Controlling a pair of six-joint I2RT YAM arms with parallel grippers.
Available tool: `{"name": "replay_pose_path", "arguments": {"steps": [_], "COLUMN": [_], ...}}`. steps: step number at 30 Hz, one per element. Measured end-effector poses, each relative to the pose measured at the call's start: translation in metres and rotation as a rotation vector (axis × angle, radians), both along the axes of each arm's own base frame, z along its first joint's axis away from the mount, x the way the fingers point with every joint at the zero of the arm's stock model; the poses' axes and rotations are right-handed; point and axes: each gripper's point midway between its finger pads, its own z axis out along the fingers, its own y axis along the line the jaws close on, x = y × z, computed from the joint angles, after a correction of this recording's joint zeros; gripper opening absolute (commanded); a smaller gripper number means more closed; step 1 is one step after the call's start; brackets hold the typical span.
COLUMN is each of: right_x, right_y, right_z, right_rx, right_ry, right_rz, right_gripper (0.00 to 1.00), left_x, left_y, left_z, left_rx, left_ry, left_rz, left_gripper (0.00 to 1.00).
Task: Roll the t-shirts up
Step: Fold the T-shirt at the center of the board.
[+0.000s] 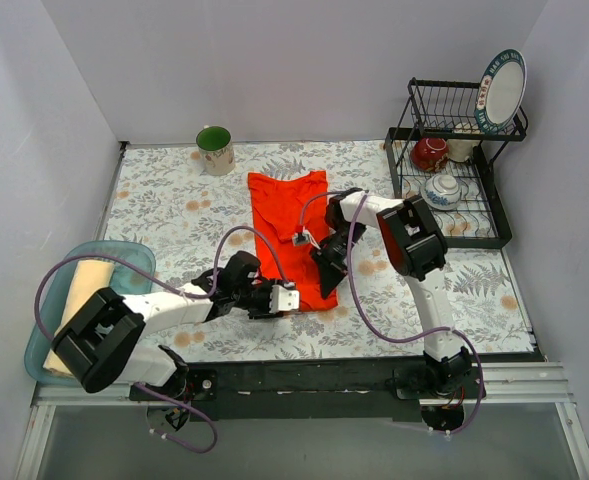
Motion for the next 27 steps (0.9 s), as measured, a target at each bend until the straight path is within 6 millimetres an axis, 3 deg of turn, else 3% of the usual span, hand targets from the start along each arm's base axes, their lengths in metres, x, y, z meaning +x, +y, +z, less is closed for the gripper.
{"name": "replay_pose_path", "arguments": {"steps": [6,13,16,21,27], "right_x": [0.005,0.019,0.007,-0.030,-0.050], "right_y": [-0.010,-0.037,-0.039,-0.021,0.000], "right_z": [0.017,0.063,0.066,0.057,0.052], "right_rx": [0.051,0.146,0.181,0.288,0.362], "right_ry": [-0.076,-0.446,-0.643,-0.965,-1.130], "right_rz": [-0.069,-0.188,-0.172,-0.048,0.026], "right_gripper": [0.44,0.55,0.58,0.65,0.65], "left_x": [0.008,-0.002,-0.010,-0.015,-0.015], "left_y": [-0.007,-0.010,-0.010,-0.008,0.007], "left_z": [-0.001,0.001,0.001,0.004,0.007], "left_rx": [0.023,0.054,0.068,0.045,0.007], "left_ry": [0.010,0.135,0.274,0.546,0.767], "left_rz": [-0.015,-0.052,-0.060,-0.015,0.083], "left_gripper": [0.18,0.12,0.11,0.11,0.11]}}
